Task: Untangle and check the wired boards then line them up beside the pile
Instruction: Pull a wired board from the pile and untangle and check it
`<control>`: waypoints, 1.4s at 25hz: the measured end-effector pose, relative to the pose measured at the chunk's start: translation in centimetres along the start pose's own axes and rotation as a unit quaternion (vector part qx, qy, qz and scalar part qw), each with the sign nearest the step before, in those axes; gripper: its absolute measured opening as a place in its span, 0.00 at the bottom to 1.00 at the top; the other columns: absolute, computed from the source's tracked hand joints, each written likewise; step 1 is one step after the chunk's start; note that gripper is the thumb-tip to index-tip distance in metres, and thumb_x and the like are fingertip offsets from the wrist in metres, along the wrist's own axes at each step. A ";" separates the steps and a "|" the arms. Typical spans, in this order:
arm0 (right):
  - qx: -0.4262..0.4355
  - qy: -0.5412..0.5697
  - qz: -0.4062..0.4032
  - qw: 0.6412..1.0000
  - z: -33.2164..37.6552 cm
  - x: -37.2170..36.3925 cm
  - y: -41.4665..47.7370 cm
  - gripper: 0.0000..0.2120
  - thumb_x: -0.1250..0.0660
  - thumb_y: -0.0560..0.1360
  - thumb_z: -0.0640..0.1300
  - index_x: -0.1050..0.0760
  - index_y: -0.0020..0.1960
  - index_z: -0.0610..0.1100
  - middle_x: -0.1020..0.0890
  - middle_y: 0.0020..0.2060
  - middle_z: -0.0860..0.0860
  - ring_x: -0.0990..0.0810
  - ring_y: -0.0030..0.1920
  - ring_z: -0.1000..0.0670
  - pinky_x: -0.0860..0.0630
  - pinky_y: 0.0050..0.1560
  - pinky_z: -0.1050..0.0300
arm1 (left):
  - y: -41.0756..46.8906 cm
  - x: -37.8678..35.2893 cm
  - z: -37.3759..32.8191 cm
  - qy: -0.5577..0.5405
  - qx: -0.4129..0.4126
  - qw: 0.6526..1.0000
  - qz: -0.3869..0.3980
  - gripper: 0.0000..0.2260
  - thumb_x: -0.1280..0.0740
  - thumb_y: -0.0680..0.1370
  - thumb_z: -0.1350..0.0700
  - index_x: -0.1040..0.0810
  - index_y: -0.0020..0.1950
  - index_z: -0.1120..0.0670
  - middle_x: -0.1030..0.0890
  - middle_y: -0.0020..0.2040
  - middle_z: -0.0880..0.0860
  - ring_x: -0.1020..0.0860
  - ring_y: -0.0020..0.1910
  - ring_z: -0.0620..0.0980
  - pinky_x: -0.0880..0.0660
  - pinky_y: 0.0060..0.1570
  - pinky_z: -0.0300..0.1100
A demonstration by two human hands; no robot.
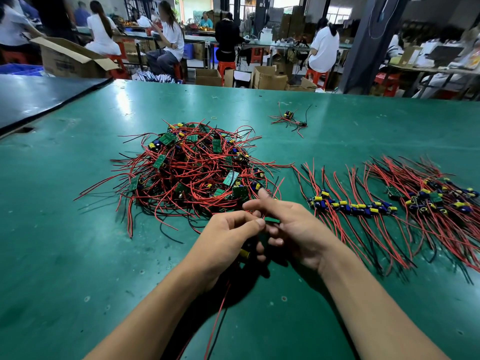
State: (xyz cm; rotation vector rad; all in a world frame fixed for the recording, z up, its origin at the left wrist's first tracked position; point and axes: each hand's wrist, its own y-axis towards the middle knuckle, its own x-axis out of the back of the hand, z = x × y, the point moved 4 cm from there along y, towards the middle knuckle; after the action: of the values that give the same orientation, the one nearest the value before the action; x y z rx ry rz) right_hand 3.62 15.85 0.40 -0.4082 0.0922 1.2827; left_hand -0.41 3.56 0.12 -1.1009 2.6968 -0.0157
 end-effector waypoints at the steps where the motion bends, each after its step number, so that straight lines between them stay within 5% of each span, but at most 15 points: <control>1: -0.004 -0.018 0.007 1.000 -0.2 -0.2 -0.1 0.18 0.31 0.75 0.56 0.17 0.49 0.41 0.28 0.24 0.51 0.31 0.19 0.55 0.35 0.20 0.66 | 0.0 0.0 0.0 -0.001 -0.003 1.000 0.000 0.08 0.34 0.79 0.61 0.22 0.45 0.66 0.22 0.34 0.61 0.25 0.26 0.50 0.23 0.29 0.42; 4: -0.002 -0.040 -0.002 0.999 -0.5 -0.1 0.1 0.16 0.32 0.78 0.53 0.16 0.47 0.40 0.32 0.23 0.49 0.30 0.18 0.53 0.35 0.21 0.63 | 0.1 -0.1 0.2 0.009 -0.003 1.000 0.000 0.10 0.34 0.79 0.62 0.24 0.46 0.70 0.20 0.37 0.62 0.24 0.26 0.49 0.23 0.28 0.42; 10: 0.056 -0.072 -0.101 0.991 0.1 2.1 0.8 0.18 0.33 0.79 0.54 0.14 0.42 0.42 0.28 0.32 0.48 0.37 0.23 0.55 0.42 0.21 0.65 | 0.0 0.1 -0.3 0.081 -0.010 0.996 0.027 0.09 0.33 0.78 0.61 0.21 0.37 0.57 0.23 0.27 0.57 0.21 0.27 0.53 0.26 0.29 0.37; 16: 0.123 -0.047 -0.152 0.979 0.7 2.7 0.9 0.16 0.31 0.79 0.52 0.14 0.40 0.43 0.24 0.33 0.51 0.36 0.22 0.56 0.41 0.21 0.65 | 0.0 -0.1 -0.4 0.079 -0.015 0.996 0.050 0.09 0.33 0.78 0.61 0.20 0.38 0.58 0.22 0.27 0.56 0.21 0.28 0.52 0.25 0.32 0.38; 21: 0.064 0.012 -0.154 0.986 0.5 2.9 1.1 0.27 0.39 0.81 0.58 0.17 0.32 0.43 0.24 0.29 0.51 0.36 0.22 0.56 0.40 0.20 0.63 | -0.2 -0.2 -0.6 0.073 -0.004 0.996 0.044 0.08 0.33 0.78 0.58 0.19 0.40 0.57 0.21 0.29 0.57 0.21 0.29 0.52 0.25 0.33 0.40; 25: 0.075 0.032 -0.121 0.989 1.0 3.2 0.7 0.24 0.27 0.66 0.64 0.15 0.44 0.42 0.21 0.31 0.52 0.34 0.24 0.56 0.38 0.20 0.65 | 0.0 -0.3 -0.7 -0.021 0.033 0.999 -0.011 0.12 0.35 0.80 0.51 0.21 0.50 0.60 0.17 0.37 0.59 0.20 0.30 0.53 0.24 0.31 0.41; 31: 0.093 -0.179 -0.074 0.977 0.5 1.2 -0.1 0.29 0.19 0.59 0.64 0.23 0.48 0.45 0.20 0.32 0.54 0.26 0.28 0.54 0.30 0.26 0.63 | 0.8 0.7 -1.3 -0.157 0.031 0.985 -0.065 0.23 0.43 0.80 0.40 0.24 0.64 0.55 0.16 0.54 0.59 0.16 0.50 0.54 0.20 0.52 0.52; 35: 0.150 -0.266 -0.096 0.947 0.7 0.4 -0.3 0.23 0.18 0.64 0.50 0.26 0.54 0.52 0.19 0.35 0.53 0.21 0.31 0.53 0.23 0.33 0.57 | 1.0 0.6 -1.1 -0.171 0.030 0.984 -0.046 0.24 0.47 0.81 0.38 0.27 0.69 0.50 0.18 0.61 0.52 0.18 0.57 0.51 0.27 0.63 0.49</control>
State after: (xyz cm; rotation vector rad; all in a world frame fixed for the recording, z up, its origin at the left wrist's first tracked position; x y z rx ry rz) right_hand 3.92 16.36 1.05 0.1940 -0.2036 1.1250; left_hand -1.77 3.77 0.96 -1.0964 2.3257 0.0700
